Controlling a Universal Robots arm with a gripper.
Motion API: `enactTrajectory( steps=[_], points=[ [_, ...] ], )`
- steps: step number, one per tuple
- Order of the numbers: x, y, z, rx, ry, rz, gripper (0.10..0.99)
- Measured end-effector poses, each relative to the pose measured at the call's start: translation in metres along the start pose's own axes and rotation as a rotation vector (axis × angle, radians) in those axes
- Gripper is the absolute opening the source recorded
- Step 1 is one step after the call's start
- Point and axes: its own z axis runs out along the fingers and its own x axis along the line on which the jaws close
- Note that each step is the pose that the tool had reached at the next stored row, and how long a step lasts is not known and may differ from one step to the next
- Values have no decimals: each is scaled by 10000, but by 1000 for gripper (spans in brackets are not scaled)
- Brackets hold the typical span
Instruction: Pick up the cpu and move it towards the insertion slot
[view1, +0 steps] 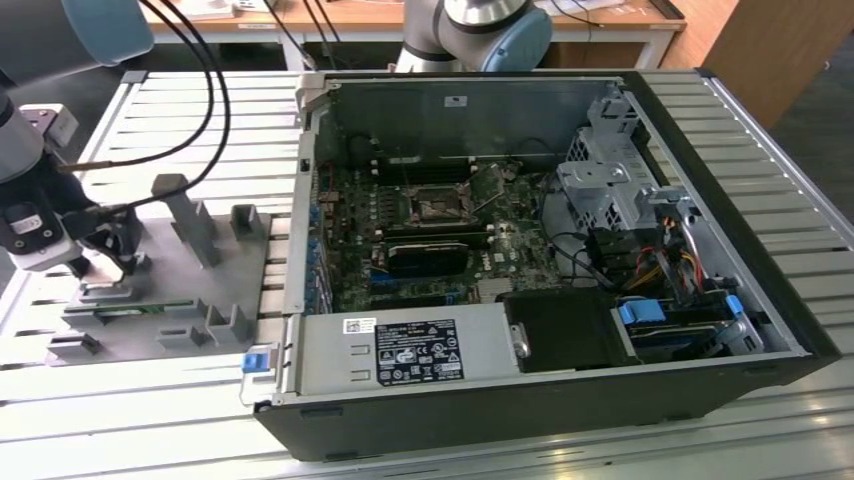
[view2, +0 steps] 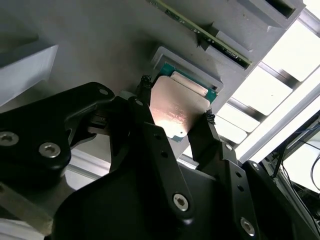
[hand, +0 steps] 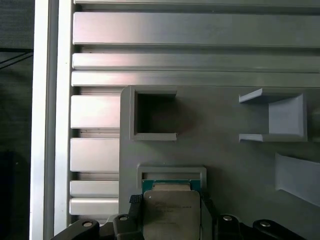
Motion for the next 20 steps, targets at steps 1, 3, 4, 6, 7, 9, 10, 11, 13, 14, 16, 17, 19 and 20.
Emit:
enactTrajectory(
  steps=[1,3,4,6,7,9,10,11,13,14,16,17,19,20],
  points=[
    [0,0,-8,1,1,0,541],
    [0,1,-19,0,0,0,541],
    [0,1,-25,0,0,1,541],
    [0,1,-42,0,1,0,541],
    [0,2,-51,1,1,0,541],
    [-1,2,-63,-1,-1,0,541],
    [-1,2,-70,-1,-1,0,541],
    [-1,2,-78,0,0,0,541],
    [-1,3,-103,0,0,0,541],
    [-1,4,-115,0,1,0,541],
    [-1,4,-138,1,1,0,541],
    [-2,5,-148,0,0,0,541],
    [-2,6,-176,0,0,0,541],
    [-2,6,-189,0,0,0,541]
  ],
)
